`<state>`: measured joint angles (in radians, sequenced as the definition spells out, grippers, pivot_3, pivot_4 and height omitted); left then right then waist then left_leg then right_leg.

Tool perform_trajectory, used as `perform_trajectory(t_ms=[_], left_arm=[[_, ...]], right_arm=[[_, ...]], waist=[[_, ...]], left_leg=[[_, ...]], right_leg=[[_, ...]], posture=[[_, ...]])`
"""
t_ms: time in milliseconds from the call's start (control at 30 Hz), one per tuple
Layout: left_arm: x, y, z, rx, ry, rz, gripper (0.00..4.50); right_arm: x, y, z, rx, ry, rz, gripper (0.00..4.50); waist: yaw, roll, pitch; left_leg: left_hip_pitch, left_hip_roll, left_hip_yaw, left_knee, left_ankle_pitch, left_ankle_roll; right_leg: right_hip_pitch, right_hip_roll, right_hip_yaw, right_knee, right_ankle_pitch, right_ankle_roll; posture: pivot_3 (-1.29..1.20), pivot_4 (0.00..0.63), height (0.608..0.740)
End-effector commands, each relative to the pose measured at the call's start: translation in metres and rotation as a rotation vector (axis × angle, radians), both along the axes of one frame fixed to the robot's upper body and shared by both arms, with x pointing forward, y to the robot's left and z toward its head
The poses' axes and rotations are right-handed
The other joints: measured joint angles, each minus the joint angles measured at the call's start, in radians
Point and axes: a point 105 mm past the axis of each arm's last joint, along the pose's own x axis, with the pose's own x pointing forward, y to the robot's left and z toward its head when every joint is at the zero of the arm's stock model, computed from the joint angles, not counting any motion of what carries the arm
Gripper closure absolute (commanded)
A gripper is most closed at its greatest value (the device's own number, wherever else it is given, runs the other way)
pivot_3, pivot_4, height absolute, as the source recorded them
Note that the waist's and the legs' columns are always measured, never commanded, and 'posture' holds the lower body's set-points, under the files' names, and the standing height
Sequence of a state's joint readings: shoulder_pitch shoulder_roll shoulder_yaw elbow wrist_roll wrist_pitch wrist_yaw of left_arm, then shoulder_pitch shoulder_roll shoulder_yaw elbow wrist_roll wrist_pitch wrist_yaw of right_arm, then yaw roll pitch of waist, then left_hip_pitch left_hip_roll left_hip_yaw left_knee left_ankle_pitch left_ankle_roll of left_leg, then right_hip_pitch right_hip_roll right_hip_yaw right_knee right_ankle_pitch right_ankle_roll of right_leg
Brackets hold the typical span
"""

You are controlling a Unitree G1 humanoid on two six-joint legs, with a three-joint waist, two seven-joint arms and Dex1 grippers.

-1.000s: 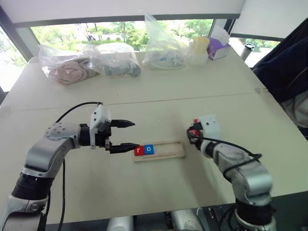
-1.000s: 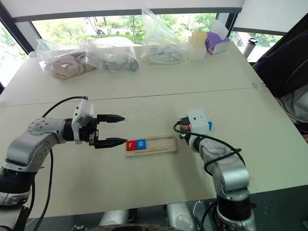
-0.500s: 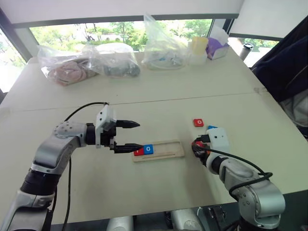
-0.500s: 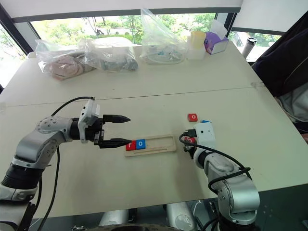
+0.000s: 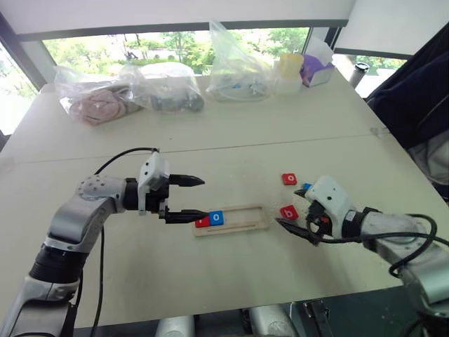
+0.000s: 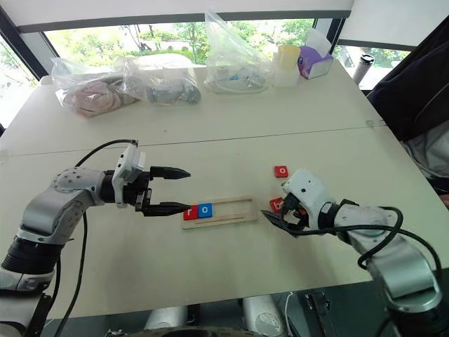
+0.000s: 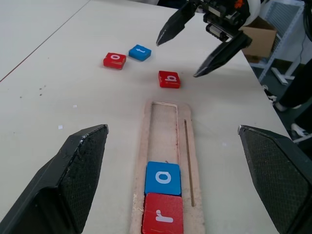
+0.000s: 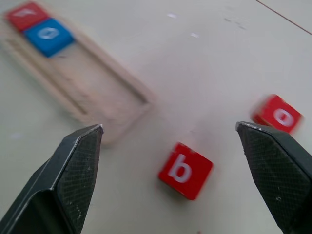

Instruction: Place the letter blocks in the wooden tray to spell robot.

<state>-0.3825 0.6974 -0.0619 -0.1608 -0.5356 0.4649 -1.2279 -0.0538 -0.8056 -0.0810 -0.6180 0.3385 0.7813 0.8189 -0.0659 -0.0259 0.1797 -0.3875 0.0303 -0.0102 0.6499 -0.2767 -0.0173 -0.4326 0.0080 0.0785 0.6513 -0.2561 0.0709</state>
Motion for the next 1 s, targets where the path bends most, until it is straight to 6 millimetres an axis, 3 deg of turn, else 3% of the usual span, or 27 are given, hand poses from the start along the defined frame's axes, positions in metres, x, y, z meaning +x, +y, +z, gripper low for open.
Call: perform_trajectory(t_ms=[33, 400, 867, 967, 1000], left_arm=[[-0.006, 0.001, 0.008, -0.020, -0.032, -0.011, 0.00], [-0.022, 0.005, 0.004, -0.010, -0.036, 0.004, 0.00], [-0.028, 0.009, 0.004, -0.009, -0.040, 0.053, 0.00], [-0.028, 0.009, 0.004, -0.008, -0.041, 0.057, 0.00], [-0.028, 0.009, 0.004, -0.007, -0.041, 0.059, 0.00]], right_arm=[[0.000, -0.010, -0.002, -0.038, -0.006, 0.150, 0.02], [0.031, -0.039, -0.021, -0.194, 0.004, 0.327, 0.02], [0.040, -0.028, -0.036, -0.184, 0.030, 0.424, 0.02], [0.042, -0.028, -0.039, -0.195, 0.031, 0.428, 0.80], [0.042, -0.029, -0.039, -0.197, 0.032, 0.428, 1.41]], waist=[[0.001, 0.000, 0.000], [0.003, -0.001, 0.001], [0.022, 0.000, 0.001], [0.021, -0.001, 0.001], [0.021, -0.001, 0.001]], left_leg=[[0.000, 0.000, 0.000, 0.000, 0.000, 0.000], [0.001, 0.000, 0.001, 0.001, 0.000, 0.000], [0.003, 0.000, 0.001, 0.002, 0.000, 0.000], [0.005, 0.000, 0.001, 0.002, 0.000, 0.000], [0.006, 0.000, 0.001, 0.002, 0.000, 0.000]], right_leg=[[0.000, 0.000, 0.000, 0.000, 0.000, 0.000], [0.001, -0.001, 0.001, 0.001, 0.002, -0.004], [0.003, -0.001, 0.001, 0.002, 0.003, -0.004], [0.004, -0.001, 0.001, 0.002, 0.003, -0.004], [0.005, -0.001, 0.001, 0.002, 0.003, -0.004]], posture=[[0.00, 0.150, 0.740], [0.00, 0.150, 0.740], [0.00, 0.150, 0.740], [0.00, 0.150, 0.740], [0.00, 0.150, 0.740]])
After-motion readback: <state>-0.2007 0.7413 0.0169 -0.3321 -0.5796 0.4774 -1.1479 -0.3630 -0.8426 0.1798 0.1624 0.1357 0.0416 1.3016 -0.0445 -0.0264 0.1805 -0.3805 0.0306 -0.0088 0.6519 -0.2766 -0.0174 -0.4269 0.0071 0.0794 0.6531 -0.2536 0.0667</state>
